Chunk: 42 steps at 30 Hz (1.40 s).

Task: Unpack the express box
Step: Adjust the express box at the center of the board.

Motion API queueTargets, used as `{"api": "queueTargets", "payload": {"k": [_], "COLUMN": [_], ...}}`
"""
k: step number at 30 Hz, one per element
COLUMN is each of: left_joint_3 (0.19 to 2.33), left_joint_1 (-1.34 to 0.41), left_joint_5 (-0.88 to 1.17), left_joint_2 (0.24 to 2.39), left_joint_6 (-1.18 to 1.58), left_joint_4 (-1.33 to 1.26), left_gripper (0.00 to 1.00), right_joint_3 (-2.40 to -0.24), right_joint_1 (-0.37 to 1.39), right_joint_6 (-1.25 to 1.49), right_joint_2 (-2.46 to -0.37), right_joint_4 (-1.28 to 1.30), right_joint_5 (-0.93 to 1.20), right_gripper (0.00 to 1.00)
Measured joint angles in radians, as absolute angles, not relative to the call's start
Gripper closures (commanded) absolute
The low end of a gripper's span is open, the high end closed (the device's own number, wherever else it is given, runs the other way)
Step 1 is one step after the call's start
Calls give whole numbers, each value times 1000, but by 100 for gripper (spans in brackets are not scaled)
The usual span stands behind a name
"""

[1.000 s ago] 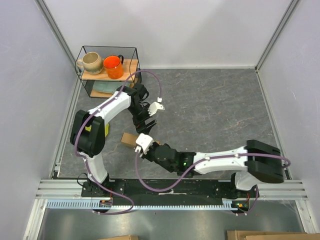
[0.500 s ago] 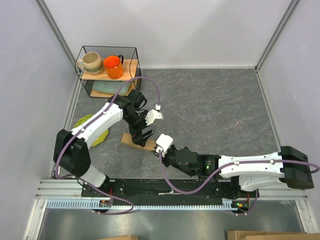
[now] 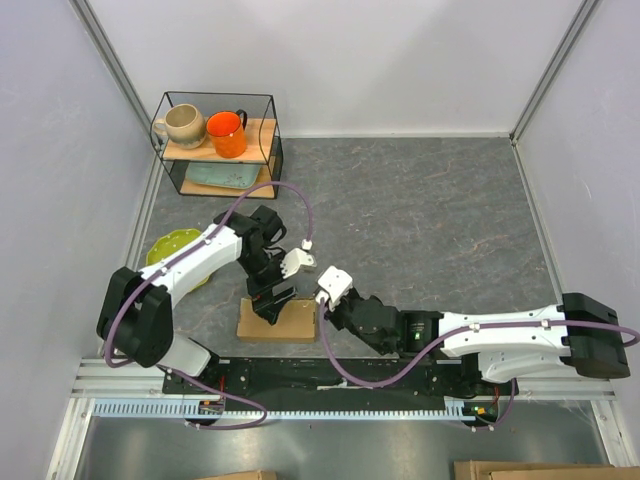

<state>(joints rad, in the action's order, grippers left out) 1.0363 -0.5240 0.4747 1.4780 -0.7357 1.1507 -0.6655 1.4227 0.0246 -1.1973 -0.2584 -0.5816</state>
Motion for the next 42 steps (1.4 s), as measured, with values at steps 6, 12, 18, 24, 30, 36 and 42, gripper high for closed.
{"api": "queueTargets", "payload": {"k": [6,12,18,24,30,36,42], "left_joint_3": [1036,1029,1022,1053,1094,1139,1136], "left_joint_1": [-524,-524,-515,-505,-493,-488,-488], "left_joint_5": [462,374,280,268,270,271,262], "left_joint_2": [1433,1441,1549,1578,1579,1607,1622], "left_joint_6": [-735,-733,-732,-730,-720,-715,-715], "left_joint_4": [1146,1069,970,962,955,955,943], "left_gripper": [1,1,0,1,10,13,14], "right_joint_3": [-659,-608,-589,-584,-430,-268,-270], "right_joint_1": [1422,1422,1422,1420,1322,1052,992], "right_joint_6": [22,-6,-26,52,311,646,842], "right_joint_2": [-1162,-1164,-1216,-1322,-1270,-1274,-1430], "right_joint_4": [-275,-337,-415,-518,-676,-951,-1142], "right_joint_5": [-590,-531,-464,-414,-320,-104,99], "right_gripper": [100,100,100,100,100,100,100]}}
